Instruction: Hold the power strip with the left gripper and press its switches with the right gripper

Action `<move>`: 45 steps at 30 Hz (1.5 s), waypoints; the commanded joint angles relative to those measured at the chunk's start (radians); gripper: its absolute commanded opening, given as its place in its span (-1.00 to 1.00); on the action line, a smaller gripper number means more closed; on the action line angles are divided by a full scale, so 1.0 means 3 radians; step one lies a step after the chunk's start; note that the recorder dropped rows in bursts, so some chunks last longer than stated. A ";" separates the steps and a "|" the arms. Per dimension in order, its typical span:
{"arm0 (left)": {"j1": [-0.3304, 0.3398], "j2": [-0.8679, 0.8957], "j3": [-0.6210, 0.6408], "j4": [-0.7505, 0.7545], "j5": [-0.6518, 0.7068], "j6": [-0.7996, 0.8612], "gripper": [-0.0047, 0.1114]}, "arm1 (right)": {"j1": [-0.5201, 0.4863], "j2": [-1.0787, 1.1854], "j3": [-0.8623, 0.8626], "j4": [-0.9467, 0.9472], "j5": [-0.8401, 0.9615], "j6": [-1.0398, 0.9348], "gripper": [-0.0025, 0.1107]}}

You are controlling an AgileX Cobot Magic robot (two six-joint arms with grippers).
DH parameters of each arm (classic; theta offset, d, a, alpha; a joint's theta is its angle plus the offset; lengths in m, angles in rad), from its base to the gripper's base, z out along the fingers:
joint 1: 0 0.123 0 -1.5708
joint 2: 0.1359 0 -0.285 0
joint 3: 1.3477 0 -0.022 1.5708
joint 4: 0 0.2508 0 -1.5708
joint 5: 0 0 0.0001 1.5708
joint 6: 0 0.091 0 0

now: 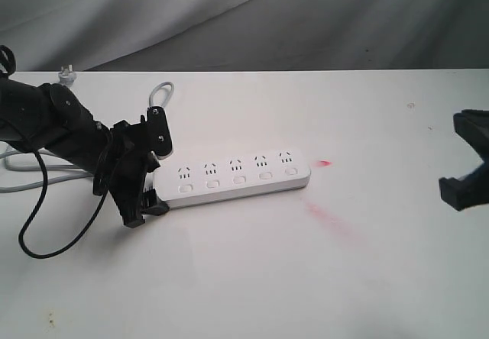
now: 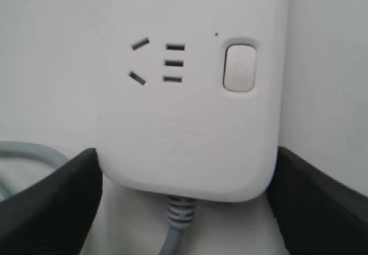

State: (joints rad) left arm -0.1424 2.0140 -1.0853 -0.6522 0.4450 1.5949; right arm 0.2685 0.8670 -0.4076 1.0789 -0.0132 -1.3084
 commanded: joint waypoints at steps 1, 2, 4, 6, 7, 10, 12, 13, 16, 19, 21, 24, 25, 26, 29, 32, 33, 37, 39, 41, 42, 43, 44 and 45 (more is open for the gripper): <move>0.0007 0.0004 -0.0008 0.0024 -0.0040 0.0022 0.20 | -0.0011 -0.0390 0.0295 0.0040 -0.0148 0.0018 -0.96; 0.0007 0.0004 -0.0008 0.0024 -0.0040 0.0022 0.20 | -0.0011 -0.0482 0.0343 0.0040 -0.0180 0.0018 -0.96; 0.0007 0.0004 -0.0008 0.0024 -0.0040 0.0022 0.20 | -0.0011 -0.0647 0.0402 0.0040 -0.0202 0.0018 -0.96; 0.0007 0.0004 -0.0008 0.0024 -0.0040 0.0022 0.20 | -0.0011 -0.0762 0.0446 0.0040 -0.0214 0.0018 -0.96; 0.0007 0.0004 -0.0008 0.0024 -0.0040 0.0022 0.20 | -0.0011 -0.0783 0.0454 0.0040 -0.0243 0.0018 -0.96; 0.0007 0.0004 -0.0008 0.0024 -0.0040 0.0014 0.20 | -0.0011 -0.0954 0.0531 0.0040 -0.0287 0.0018 -0.96; 0.0007 0.0004 -0.0008 0.0024 -0.0067 0.0013 0.20 | -0.0011 -0.1110 0.0635 0.0040 -0.0395 0.0018 -0.96; 0.0007 0.0004 -0.0008 0.0024 -0.0079 0.0013 0.20 | -0.0011 -0.1194 0.0686 0.0040 -0.0444 0.0018 -0.96; 0.0007 0.0004 -0.0008 0.0024 -0.0093 0.0013 0.20 | -0.0011 -0.1477 0.0875 0.0069 -0.0529 0.0018 -0.96; 0.0007 0.0004 -0.0008 0.0024 -0.0093 0.0013 0.20 | -0.0128 -0.1825 0.1003 0.0254 -0.0349 0.0018 -0.96; 0.0007 0.0004 -0.0008 0.0024 -0.0091 0.0020 0.20 | -0.0347 -0.2072 0.1009 0.0294 -0.0055 0.0018 -0.96; 0.0007 0.0004 -0.0008 0.0024 -0.0091 0.0020 0.20 | -0.0805 -0.2401 0.1009 0.0294 0.0355 0.0018 -0.96; 0.0007 0.0004 -0.0008 0.0024 -0.0091 0.0020 0.20 | -0.0922 -0.2471 0.1009 0.0294 0.0457 0.0018 -0.96; 0.0007 0.0004 -0.0008 0.0024 -0.0091 0.0020 0.20 | -0.1064 -0.2544 0.1009 0.0294 0.0566 0.0018 -0.96; 0.0007 0.0004 -0.0008 0.0024 -0.0091 0.0020 0.20 | -0.1237 -0.2589 0.1009 0.0294 0.0621 0.0018 -0.96; 0.0007 0.0004 -0.0008 0.0024 -0.0091 0.0020 0.20 | -0.1261 -0.2589 0.1009 0.0294 0.0512 0.0018 -0.96; 0.0007 0.0004 -0.0008 0.0024 -0.0091 0.0020 0.20 | -0.1261 -0.2589 0.1009 0.0294 0.0497 0.0018 -0.96; 0.0007 0.0004 -0.0008 0.0024 -0.0091 0.0013 0.20 | -0.1261 -0.2589 0.1030 0.0252 0.0496 0.0083 -0.96; 0.0007 0.0004 -0.0008 0.0024 -0.0091 0.0013 0.20 | -0.1261 -0.2589 0.1074 -0.0144 0.0446 0.0459 -0.96; 0.0007 0.0004 -0.0008 0.0024 -0.0091 0.0013 0.20 | -0.1261 -0.2589 0.1138 -0.0983 0.0429 0.1395 -0.96; 0.0007 0.0004 -0.0008 0.0024 -0.0091 0.0013 0.20 | -0.1261 -0.2589 0.1170 -0.1417 0.0441 0.1925 -0.96; 0.0007 0.0004 -0.0008 0.0024 -0.0091 0.0013 0.20 | -0.1261 -0.2589 0.1206 -0.1754 0.0441 0.2309 -0.96; 0.0007 0.0004 -0.0008 0.0024 -0.0091 0.0013 0.20 | -0.1261 -0.2589 0.1241 -0.2144 0.0432 0.2707 -0.96; 0.0007 0.0004 -0.0008 0.0024 -0.0091 0.0013 0.20 | -0.1261 -0.2589 0.1271 -0.2457 0.0422 0.3025 -0.96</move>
State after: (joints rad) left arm -0.1424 2.0140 -1.0853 -0.6522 0.4414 1.5949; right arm -0.1040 0.0940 -0.0500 0.6039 0.1181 -0.7084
